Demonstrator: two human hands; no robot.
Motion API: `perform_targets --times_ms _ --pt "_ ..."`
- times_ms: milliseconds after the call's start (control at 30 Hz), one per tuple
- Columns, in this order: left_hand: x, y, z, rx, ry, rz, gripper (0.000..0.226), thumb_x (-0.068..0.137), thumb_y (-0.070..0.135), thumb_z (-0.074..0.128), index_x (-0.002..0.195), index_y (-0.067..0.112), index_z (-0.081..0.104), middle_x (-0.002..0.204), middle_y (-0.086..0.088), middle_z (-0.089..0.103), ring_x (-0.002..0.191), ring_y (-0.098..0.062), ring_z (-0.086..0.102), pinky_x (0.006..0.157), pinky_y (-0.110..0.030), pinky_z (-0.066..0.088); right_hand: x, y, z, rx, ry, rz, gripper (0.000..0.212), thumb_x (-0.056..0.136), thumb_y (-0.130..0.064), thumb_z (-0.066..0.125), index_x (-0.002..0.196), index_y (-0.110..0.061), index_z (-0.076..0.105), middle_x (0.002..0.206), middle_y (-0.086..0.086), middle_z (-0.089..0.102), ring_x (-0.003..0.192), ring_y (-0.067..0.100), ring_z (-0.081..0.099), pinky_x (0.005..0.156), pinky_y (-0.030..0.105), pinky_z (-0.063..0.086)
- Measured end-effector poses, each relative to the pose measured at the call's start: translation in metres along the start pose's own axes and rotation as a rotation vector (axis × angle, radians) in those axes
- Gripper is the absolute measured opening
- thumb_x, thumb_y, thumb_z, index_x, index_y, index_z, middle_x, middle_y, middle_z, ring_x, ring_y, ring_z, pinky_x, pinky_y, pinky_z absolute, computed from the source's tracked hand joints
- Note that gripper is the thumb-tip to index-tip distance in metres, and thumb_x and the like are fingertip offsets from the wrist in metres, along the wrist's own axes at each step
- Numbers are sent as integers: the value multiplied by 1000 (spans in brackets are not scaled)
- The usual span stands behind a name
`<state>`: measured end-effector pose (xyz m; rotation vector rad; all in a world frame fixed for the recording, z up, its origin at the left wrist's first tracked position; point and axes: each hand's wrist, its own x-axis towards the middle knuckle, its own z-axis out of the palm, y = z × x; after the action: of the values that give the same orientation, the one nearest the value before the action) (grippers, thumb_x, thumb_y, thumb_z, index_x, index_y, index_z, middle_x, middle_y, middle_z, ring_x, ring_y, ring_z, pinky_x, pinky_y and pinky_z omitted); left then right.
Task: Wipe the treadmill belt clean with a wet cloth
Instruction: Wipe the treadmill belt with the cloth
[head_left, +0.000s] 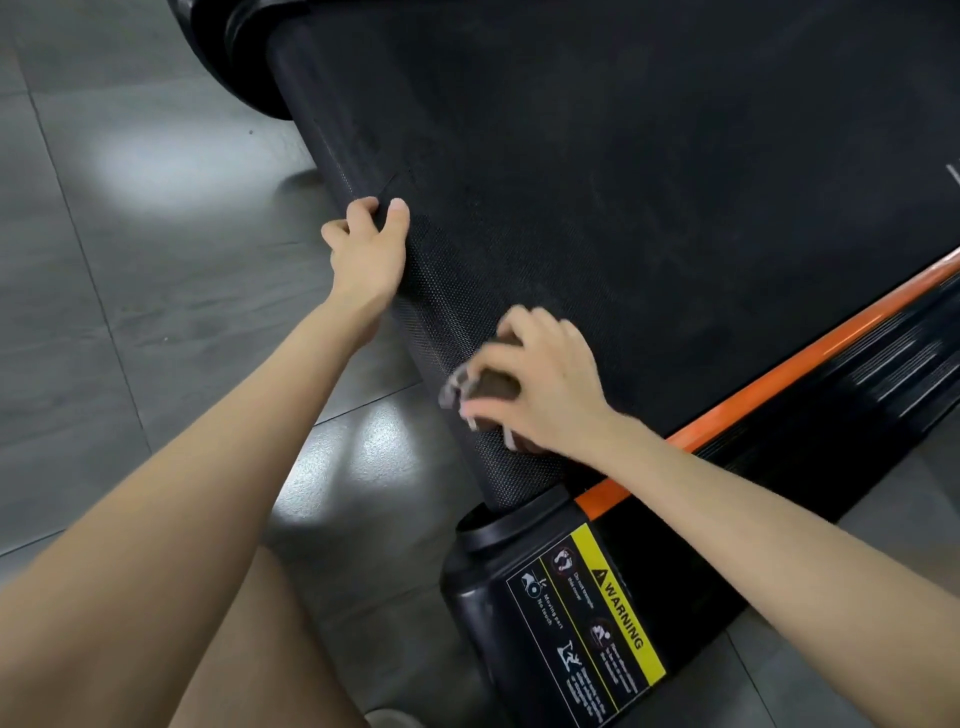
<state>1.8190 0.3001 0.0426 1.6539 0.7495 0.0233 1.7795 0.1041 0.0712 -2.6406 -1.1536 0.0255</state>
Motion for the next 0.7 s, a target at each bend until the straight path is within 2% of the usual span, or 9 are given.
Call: perform_targets --times_ms 100,233,333,400,500,567,600,633,700 --pt "-2 2 -3 -17 -21 -17 52 97 50 33 141 23 34 141 -5 23 122 -22 41 110 -38 32 5 1 0 49 -32 34 29 57 -56 75 74 -33 69 85 -7 43 78 15 42 66 31 34" --pt "-4 7 -6 -46 -18 -36 56 97 50 32 146 25 23 144 -2 20 124 -20 40 109 -41 34 -39 6 -6 92 -162 -111 27 62 -62 66 71 -37 67 85 -10 43 78 12 39 62 32 40" --pt "-4 11 -7 -79 -12 -39 58 97 48 33 148 27 16 147 -2 17 127 -20 36 109 -42 33 -26 7 -8 18 -234 -228 28 63 -63 67 71 -36 68 84 -8 46 76 12 39 59 31 37" --pt "-3 9 -10 -123 2 -45 58 97 46 35 148 26 16 147 -3 20 127 -21 37 109 -44 34 -13 8 -3 -4 -167 -240 27 65 -60 70 73 -34 68 85 -6 48 75 13 40 58 31 36" --pt "4 -1 -15 -208 75 -47 56 95 40 41 145 22 23 136 -3 39 116 -20 49 104 -44 39 1 15 5 40 66 -64 28 67 -57 70 76 -31 68 86 -3 52 75 16 46 60 30 37" --pt "7 -5 -18 -294 84 -100 51 97 31 42 143 16 28 111 0 52 86 -13 54 83 -33 47 20 20 7 40 161 6 31 67 -59 66 77 -29 69 85 -2 52 76 18 48 62 30 38" --pt "8 -6 -19 -336 69 -129 47 99 27 41 142 14 30 107 0 54 77 -11 51 72 -31 46 33 21 8 30 184 23 33 67 -60 65 78 -29 69 85 -1 52 76 20 49 62 31 39" --pt "10 -8 -20 -364 44 -154 44 100 24 40 142 13 33 114 -2 56 80 -11 53 67 -29 45 50 22 10 23 199 43 34 66 -59 66 78 -28 70 84 0 52 76 22 50 62 31 39" --pt "12 -8 -23 -409 5 -179 42 100 20 40 141 13 38 133 -5 53 105 -18 57 65 -26 46 90 23 14 24 235 94 33 64 -56 70 80 -27 70 86 3 52 77 25 51 62 32 38"
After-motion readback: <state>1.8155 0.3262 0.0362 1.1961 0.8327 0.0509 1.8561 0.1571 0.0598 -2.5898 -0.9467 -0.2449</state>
